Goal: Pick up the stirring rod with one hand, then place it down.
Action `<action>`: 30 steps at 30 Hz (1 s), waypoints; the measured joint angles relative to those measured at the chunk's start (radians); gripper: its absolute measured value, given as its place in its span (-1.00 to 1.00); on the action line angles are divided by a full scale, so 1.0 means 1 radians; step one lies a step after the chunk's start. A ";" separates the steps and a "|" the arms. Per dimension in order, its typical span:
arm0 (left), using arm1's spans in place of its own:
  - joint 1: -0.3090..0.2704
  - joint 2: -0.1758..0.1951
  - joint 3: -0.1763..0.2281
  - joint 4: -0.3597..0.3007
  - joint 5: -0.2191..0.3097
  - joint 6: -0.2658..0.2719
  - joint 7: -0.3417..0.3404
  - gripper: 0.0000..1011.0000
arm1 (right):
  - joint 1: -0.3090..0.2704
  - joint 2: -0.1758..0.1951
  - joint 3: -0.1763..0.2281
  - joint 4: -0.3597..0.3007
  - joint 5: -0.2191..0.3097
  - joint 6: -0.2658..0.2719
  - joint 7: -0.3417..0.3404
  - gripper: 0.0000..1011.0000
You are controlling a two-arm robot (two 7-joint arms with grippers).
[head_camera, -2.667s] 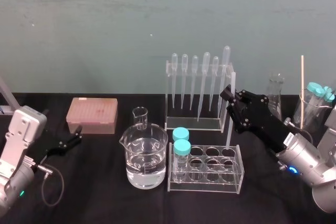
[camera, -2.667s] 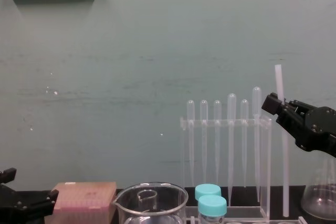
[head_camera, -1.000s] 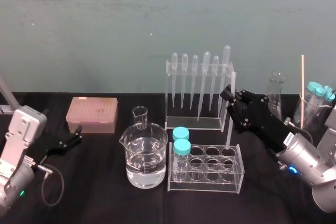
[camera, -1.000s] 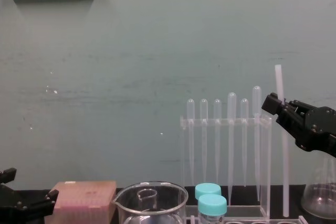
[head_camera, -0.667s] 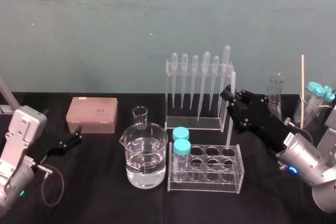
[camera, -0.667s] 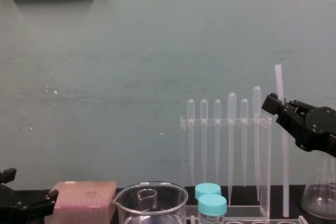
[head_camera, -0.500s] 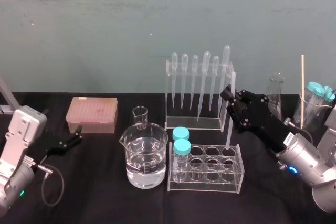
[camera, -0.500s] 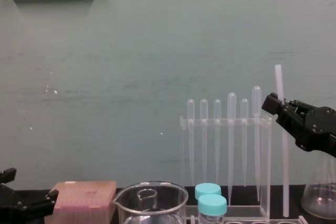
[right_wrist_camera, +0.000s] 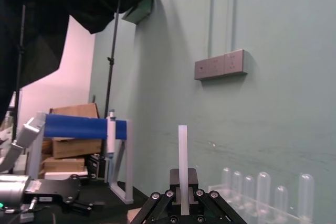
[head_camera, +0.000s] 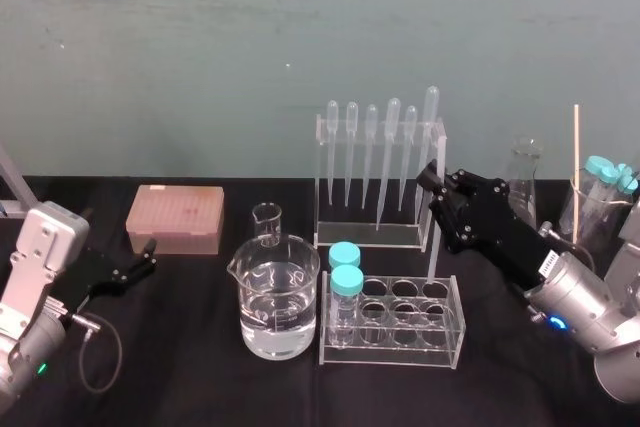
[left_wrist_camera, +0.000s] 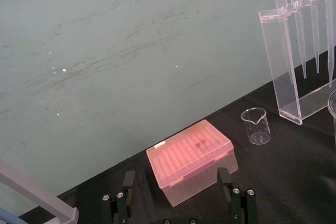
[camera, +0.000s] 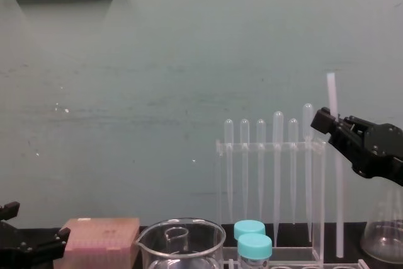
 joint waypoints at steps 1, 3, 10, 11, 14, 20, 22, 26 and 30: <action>0.000 0.000 0.000 0.000 0.000 0.000 0.000 0.98 | -0.005 0.001 0.000 -0.012 0.000 0.007 0.004 -0.86; 0.000 0.000 0.000 0.000 0.000 0.000 0.000 0.98 | -0.010 0.003 0.000 -0.023 0.000 0.017 0.007 -0.86; 0.000 0.000 0.000 0.000 0.000 0.000 0.000 0.98 | -0.038 0.022 -0.010 -0.071 0.002 0.058 0.015 -0.86; 0.000 0.000 0.000 0.000 0.000 0.000 0.000 0.98 | -0.042 0.024 -0.011 -0.076 0.002 0.061 0.015 -0.86; 0.000 0.000 0.000 0.000 0.000 0.000 0.000 0.98 | -0.053 0.032 -0.015 -0.089 -0.003 0.071 0.012 -0.86; 0.000 0.000 0.000 0.000 0.000 0.000 0.000 0.98 | -0.074 0.050 -0.017 -0.109 -0.019 0.082 -0.012 -0.86; 0.000 0.000 0.000 0.000 0.000 0.000 0.000 0.98 | -0.083 0.057 -0.015 -0.120 -0.027 0.084 -0.025 -0.86; 0.000 0.000 0.000 0.000 0.000 0.000 0.000 0.98 | -0.098 0.068 -0.008 -0.134 -0.039 0.085 -0.045 -0.86; 0.000 0.000 0.000 0.000 0.000 0.000 0.000 0.98 | -0.108 0.075 -0.001 -0.142 -0.048 0.085 -0.057 -0.86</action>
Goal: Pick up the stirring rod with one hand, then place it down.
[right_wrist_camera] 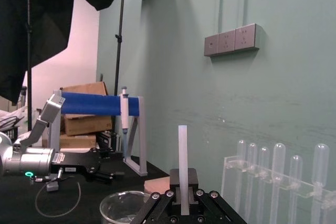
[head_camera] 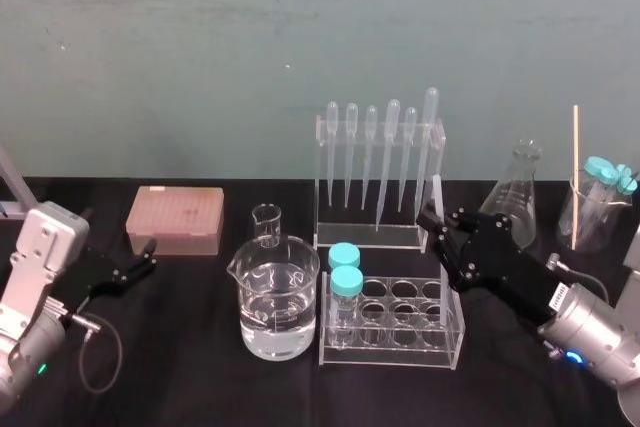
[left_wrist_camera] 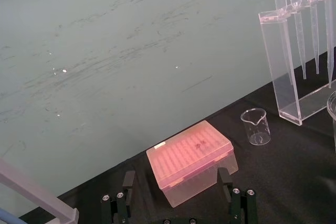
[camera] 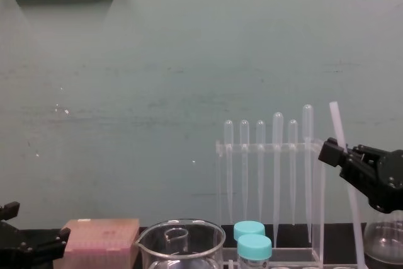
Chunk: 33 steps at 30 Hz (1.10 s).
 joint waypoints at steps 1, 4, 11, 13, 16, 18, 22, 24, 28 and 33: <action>0.000 0.000 0.000 0.000 0.000 0.000 0.000 0.98 | -0.001 0.000 0.001 0.000 -0.001 0.000 -0.001 -0.86; 0.000 0.000 0.000 0.000 0.000 0.000 0.000 0.98 | -0.001 0.001 0.003 0.002 -0.004 -0.003 -0.003 -0.86; 0.000 0.000 0.000 0.000 0.000 0.000 0.000 0.98 | 0.014 -0.008 0.004 0.033 -0.007 -0.010 0.002 -0.86; 0.000 0.000 0.000 0.000 0.000 0.000 0.000 0.98 | 0.022 -0.013 0.003 0.051 -0.002 -0.006 0.010 -0.86; 0.000 0.000 0.000 0.000 0.000 0.000 0.000 0.98 | 0.036 -0.021 -0.002 0.083 0.009 0.008 0.023 -0.86; 0.000 0.000 0.000 0.000 0.000 0.000 0.000 0.98 | 0.042 -0.025 -0.006 0.098 0.014 0.018 0.029 -0.86; 0.000 0.000 0.000 0.000 0.000 0.000 0.000 0.98 | 0.058 -0.032 -0.017 0.136 0.020 0.042 0.042 -0.86; 0.000 0.000 0.000 0.000 0.000 0.000 0.000 0.98 | 0.064 -0.033 -0.024 0.153 0.020 0.054 0.047 -0.86; 0.000 0.000 0.000 0.000 0.000 0.000 0.000 0.98 | 0.073 -0.035 -0.034 0.174 0.017 0.070 0.048 -0.86; 0.000 0.000 0.000 0.000 0.000 0.000 0.000 0.98 | 0.082 -0.036 -0.043 0.190 0.007 0.084 0.046 -0.86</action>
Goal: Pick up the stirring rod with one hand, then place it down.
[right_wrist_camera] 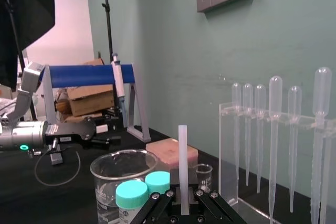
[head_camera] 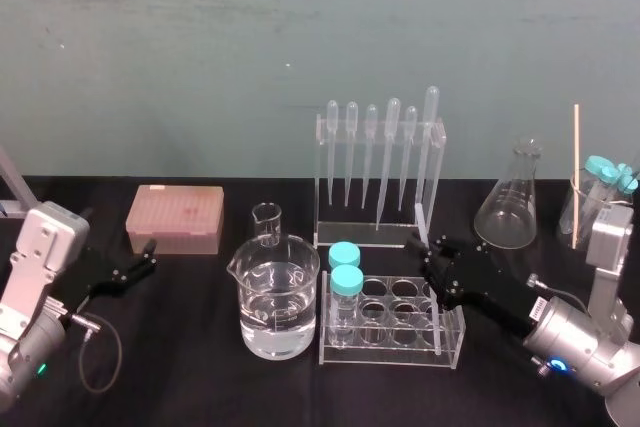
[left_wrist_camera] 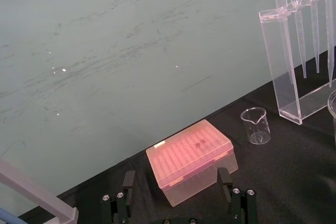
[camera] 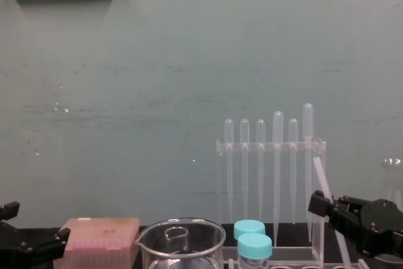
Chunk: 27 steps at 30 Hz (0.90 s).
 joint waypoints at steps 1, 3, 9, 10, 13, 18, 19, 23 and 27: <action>0.000 0.000 0.000 0.000 0.000 0.000 0.000 0.98 | 0.003 -0.001 -0.003 0.005 -0.003 0.004 -0.003 -0.86; 0.000 0.000 0.000 0.000 0.000 0.000 0.000 0.98 | 0.005 -0.002 -0.005 0.008 -0.006 0.006 -0.005 -0.86; 0.000 0.000 0.000 0.000 0.000 0.000 0.000 0.98 | 0.005 -0.002 -0.004 0.008 -0.005 0.006 -0.005 -0.86; 0.000 0.000 0.000 0.000 0.000 0.000 0.000 0.98 | 0.005 -0.002 -0.004 0.007 -0.005 0.006 -0.005 -0.86; 0.000 0.000 0.000 0.000 0.000 0.000 0.000 0.98 | 0.004 -0.001 -0.004 0.006 -0.005 0.006 -0.005 -0.86; 0.000 0.000 0.000 0.000 0.000 0.000 0.000 0.98 | 0.004 -0.001 -0.003 0.005 -0.005 0.005 -0.005 -0.86; 0.000 0.000 0.000 0.000 0.000 0.000 0.000 0.98 | 0.004 -0.001 -0.003 0.005 -0.004 0.005 -0.005 -0.86; 0.000 0.000 0.000 0.000 0.000 0.000 0.000 0.98 | 0.004 -0.001 -0.003 0.005 -0.004 0.005 -0.005 -0.71; 0.000 0.000 0.000 0.000 0.000 0.000 0.000 0.98 | 0.003 0.000 -0.002 0.004 -0.004 0.004 -0.005 -0.46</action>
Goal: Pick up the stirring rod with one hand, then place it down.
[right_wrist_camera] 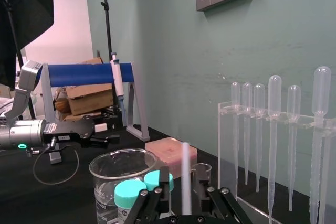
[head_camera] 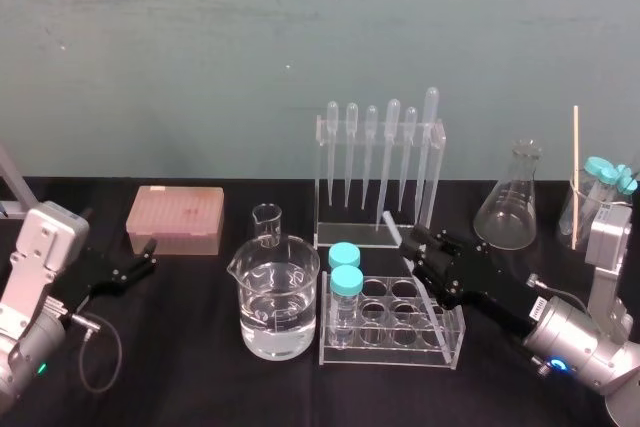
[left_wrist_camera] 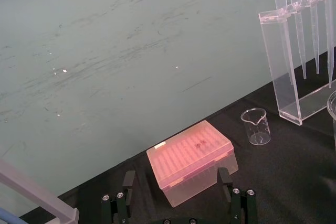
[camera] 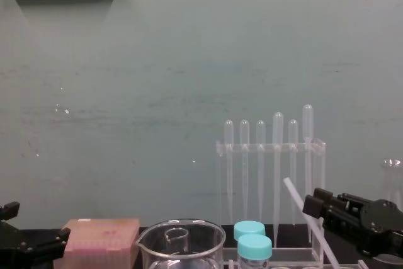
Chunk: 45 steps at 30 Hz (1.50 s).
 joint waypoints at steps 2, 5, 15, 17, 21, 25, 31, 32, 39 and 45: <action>0.000 0.000 0.000 0.000 0.000 0.000 0.000 0.98 | 0.000 0.000 0.000 0.000 0.000 0.000 0.000 -0.33; 0.000 0.000 0.000 0.000 0.000 0.000 0.000 0.98 | 0.000 0.000 0.000 -0.001 0.000 -0.001 0.000 -0.18; 0.000 0.000 0.000 0.000 0.000 0.000 0.000 0.98 | 0.000 0.000 0.000 -0.001 0.000 -0.001 0.000 0.55; 0.000 0.000 0.000 0.000 0.000 0.000 0.000 0.98 | 0.000 0.000 0.000 -0.001 0.000 -0.001 0.000 0.61; 0.000 0.000 0.000 0.000 0.000 0.000 0.000 0.98 | -0.004 0.002 0.011 -0.022 -0.005 -0.021 -0.021 0.83; 0.000 0.000 0.000 0.000 0.000 0.000 0.000 0.98 | -0.029 0.009 0.066 -0.087 -0.019 -0.062 -0.109 0.98; 0.000 0.000 0.000 0.000 0.000 0.000 0.000 0.98 | -0.082 0.026 0.138 -0.154 -0.045 -0.050 -0.237 0.98; 0.000 0.000 0.000 0.000 0.000 0.000 0.000 0.98 | -0.102 0.032 0.156 -0.170 -0.054 -0.032 -0.279 0.98; 0.000 0.000 0.000 0.000 0.000 0.000 0.000 0.98 | -0.189 0.048 0.199 -0.215 -0.079 0.109 -0.417 0.98; 0.000 0.000 0.000 0.000 0.000 0.000 0.000 0.98 | -0.226 0.038 0.212 -0.218 -0.057 0.259 -0.472 0.98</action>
